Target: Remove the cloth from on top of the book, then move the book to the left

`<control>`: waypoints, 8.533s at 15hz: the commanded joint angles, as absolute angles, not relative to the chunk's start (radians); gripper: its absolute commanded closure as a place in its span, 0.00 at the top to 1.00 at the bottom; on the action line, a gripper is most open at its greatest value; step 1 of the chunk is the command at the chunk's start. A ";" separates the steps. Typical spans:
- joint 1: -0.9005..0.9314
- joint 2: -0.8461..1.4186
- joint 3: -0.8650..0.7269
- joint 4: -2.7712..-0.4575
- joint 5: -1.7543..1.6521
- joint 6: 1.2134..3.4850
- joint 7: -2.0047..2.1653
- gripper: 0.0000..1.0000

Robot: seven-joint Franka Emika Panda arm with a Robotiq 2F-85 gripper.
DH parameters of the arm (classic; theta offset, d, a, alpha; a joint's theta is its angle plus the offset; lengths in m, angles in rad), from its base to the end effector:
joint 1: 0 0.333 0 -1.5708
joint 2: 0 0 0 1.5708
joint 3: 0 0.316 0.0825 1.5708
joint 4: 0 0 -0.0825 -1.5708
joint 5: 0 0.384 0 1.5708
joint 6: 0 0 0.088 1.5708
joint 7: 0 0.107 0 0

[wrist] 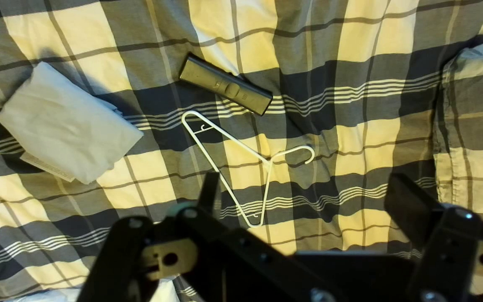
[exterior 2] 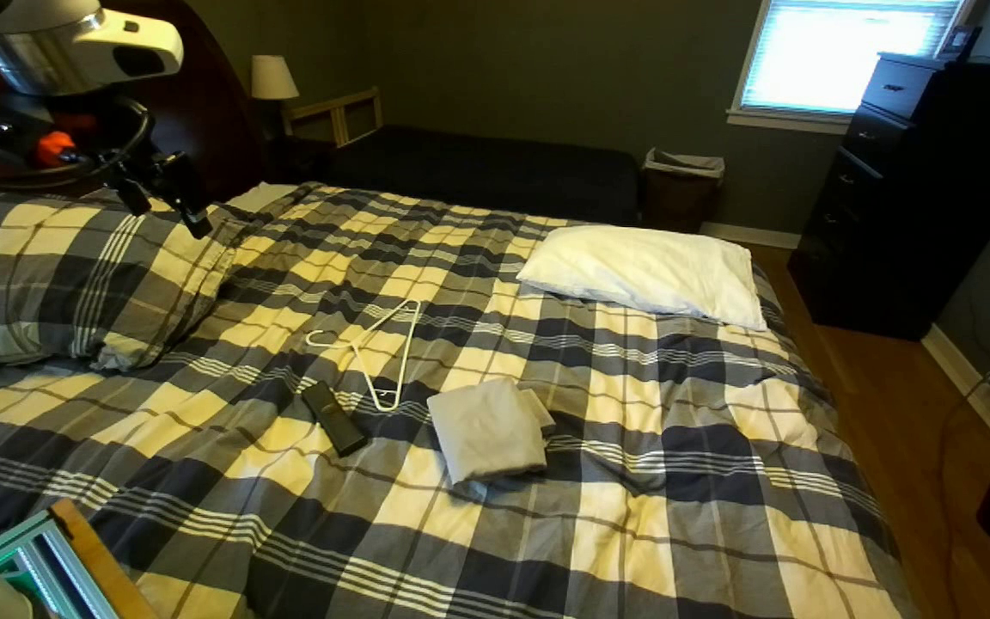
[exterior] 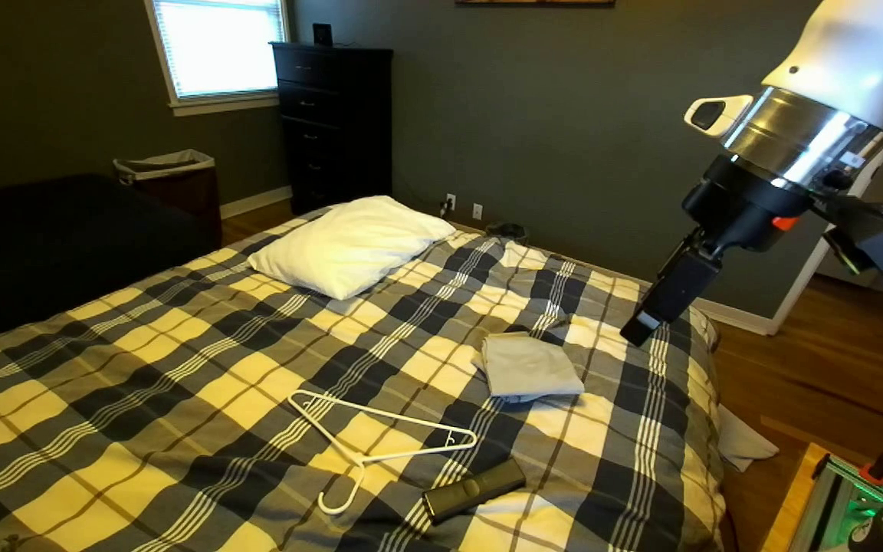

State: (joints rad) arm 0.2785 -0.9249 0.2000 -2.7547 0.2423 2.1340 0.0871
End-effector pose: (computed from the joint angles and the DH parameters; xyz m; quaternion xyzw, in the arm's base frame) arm 0.2694 0.1526 0.4893 -0.9813 -0.1172 -0.1369 0.0671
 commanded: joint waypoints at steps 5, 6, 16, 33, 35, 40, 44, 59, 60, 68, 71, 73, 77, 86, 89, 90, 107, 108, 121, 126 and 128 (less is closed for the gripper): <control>0.199 -0.715 0.070 -2.742 0.226 2.173 -0.028 1.00; 0.186 -0.673 0.041 -2.734 0.216 2.163 -0.067 1.00; -0.037 -0.081 -0.059 -2.479 -0.117 2.116 -0.101 1.00; 0.108 0.387 0.001 -2.096 -0.487 2.042 0.362 1.00; 0.100 0.404 0.024 -2.085 -0.435 2.134 0.219 1.00; 0.143 0.386 -0.001 -2.114 -0.515 2.189 0.273 1.00; 0.242 0.353 0.005 -2.195 -0.743 2.242 0.386 1.00; 0.224 0.495 0.062 -2.188 -1.250 2.386 0.729 1.00; 0.222 0.512 0.069 -2.172 -1.231 2.371 0.724 1.00; 0.275 0.713 0.072 -1.963 -1.180 2.109 0.719 1.00; 0.274 0.797 0.072 -1.877 -1.201 2.099 0.703 1.00; 0.283 0.841 0.069 -1.822 -1.209 2.088 0.690 1.00; 0.283 0.909 0.063 -1.745 -1.208 2.082 0.677 1.00; 0.282 0.974 0.078 -1.691 -1.054 1.985 0.599 1.00; 0.289 0.975 0.059 -1.706 -1.005 1.917 0.631 1.00; 0.291 0.980 0.051 -1.699 -0.996 1.896 0.636 1.00; 0.304 1.001 0.021 -1.633 -1.054 1.845 0.664 0.43; 0.299 1.000 0.023 -1.636 -1.052 1.856 0.669 0.34; 0.356 1.005 -0.030 -1.502 -1.119 1.834 0.817 0.03; 0.416 1.045 -0.052 -1.269 -1.310 1.693 0.688 0.02; 0.429 1.093 -0.051 -1.164 -1.396 1.690 0.639 0.02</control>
